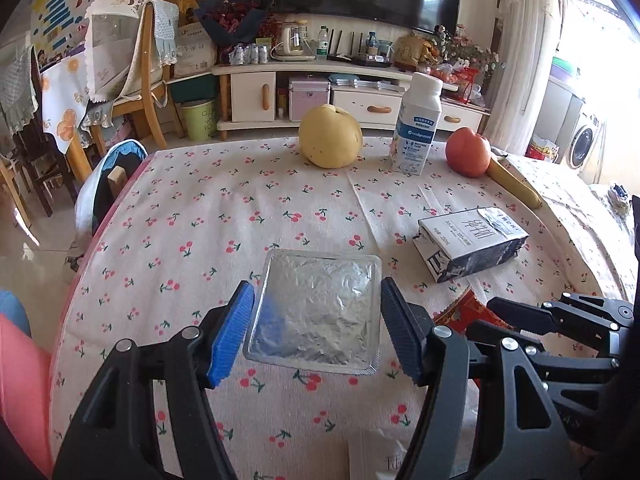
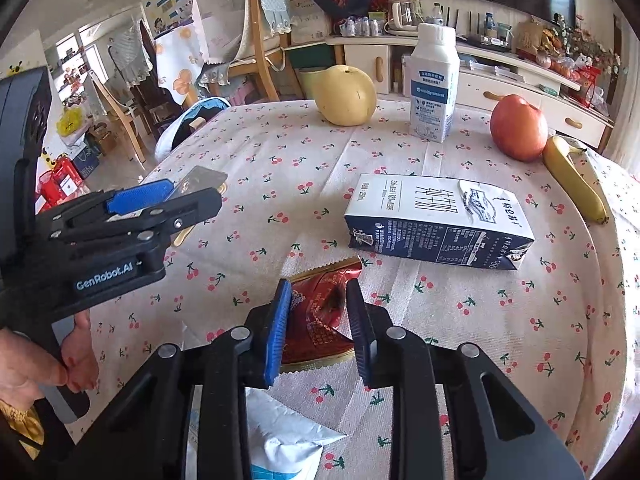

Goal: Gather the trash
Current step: 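Lift the foil pack with the left tool while the right tool grasps the red snack bag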

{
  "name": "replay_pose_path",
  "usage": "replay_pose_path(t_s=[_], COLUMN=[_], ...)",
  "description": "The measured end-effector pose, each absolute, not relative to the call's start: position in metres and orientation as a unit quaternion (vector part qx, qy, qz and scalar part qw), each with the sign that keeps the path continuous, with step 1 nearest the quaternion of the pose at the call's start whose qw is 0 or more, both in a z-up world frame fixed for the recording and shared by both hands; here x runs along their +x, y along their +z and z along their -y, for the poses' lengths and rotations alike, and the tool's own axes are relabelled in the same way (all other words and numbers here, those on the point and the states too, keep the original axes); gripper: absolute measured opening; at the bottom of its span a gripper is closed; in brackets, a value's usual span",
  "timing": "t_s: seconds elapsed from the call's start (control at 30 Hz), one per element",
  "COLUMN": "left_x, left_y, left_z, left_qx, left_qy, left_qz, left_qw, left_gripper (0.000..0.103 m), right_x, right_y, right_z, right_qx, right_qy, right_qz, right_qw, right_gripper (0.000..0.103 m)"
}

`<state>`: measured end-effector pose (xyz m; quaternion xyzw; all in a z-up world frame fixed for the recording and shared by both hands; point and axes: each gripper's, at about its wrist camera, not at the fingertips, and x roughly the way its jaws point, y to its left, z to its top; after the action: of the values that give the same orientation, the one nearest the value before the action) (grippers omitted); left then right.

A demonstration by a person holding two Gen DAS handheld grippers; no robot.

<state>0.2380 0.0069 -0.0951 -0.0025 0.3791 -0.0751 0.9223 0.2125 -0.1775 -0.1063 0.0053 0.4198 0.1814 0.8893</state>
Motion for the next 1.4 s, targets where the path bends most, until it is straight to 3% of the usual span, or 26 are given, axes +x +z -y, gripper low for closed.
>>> replay_pose_path(t_s=[0.3, 0.33, 0.4, 0.6, 0.77, 0.83, 0.9, 1.13, 1.4], left_x=[0.201, 0.196, 0.190, 0.171, 0.158, 0.157, 0.157, 0.160, 0.162], left_y=[-0.087, -0.085, -0.083, -0.081, -0.081, -0.082, -0.083, -0.091, -0.091], left_z=[-0.026, -0.029, -0.036, -0.059, -0.075, -0.081, -0.085, -0.098, -0.109], left_qx=[-0.050, -0.056, -0.071, -0.128, -0.149, -0.156, -0.165, -0.177, -0.178], left_qy=[-0.059, -0.056, -0.052, -0.031, -0.018, -0.016, -0.017, -0.017, -0.010], left_qz=[-0.365, -0.362, -0.357, -0.344, -0.328, -0.324, -0.321, -0.324, -0.320], left_qw=[0.928, 0.929, 0.930, 0.930, 0.933, 0.933, 0.932, 0.929, 0.931], left_gripper=[0.065, 0.065, 0.065, 0.065, 0.065, 0.065, 0.065, 0.065, 0.065], right_x=[0.200, 0.199, 0.197, 0.195, 0.198, 0.199, 0.201, 0.204, 0.196], right_y=[-0.099, -0.099, -0.097, -0.100, -0.107, -0.111, -0.115, -0.126, -0.126], right_z=[0.183, 0.184, 0.186, 0.188, 0.187, 0.183, 0.178, 0.157, 0.144], right_qx=[0.021, 0.026, 0.033, 0.046, 0.059, 0.056, 0.053, -0.018, -0.093], right_qy=[0.191, 0.193, 0.194, 0.200, 0.200, 0.197, 0.197, 0.184, 0.169], right_qz=[-0.414, -0.415, -0.414, -0.420, -0.436, -0.441, -0.446, -0.450, -0.424], right_qw=[0.890, 0.889, 0.889, 0.884, 0.876, 0.874, 0.871, 0.874, 0.885], right_gripper=[0.024, 0.022, 0.007, 0.006, 0.011, 0.036, 0.049, 0.048, 0.033])
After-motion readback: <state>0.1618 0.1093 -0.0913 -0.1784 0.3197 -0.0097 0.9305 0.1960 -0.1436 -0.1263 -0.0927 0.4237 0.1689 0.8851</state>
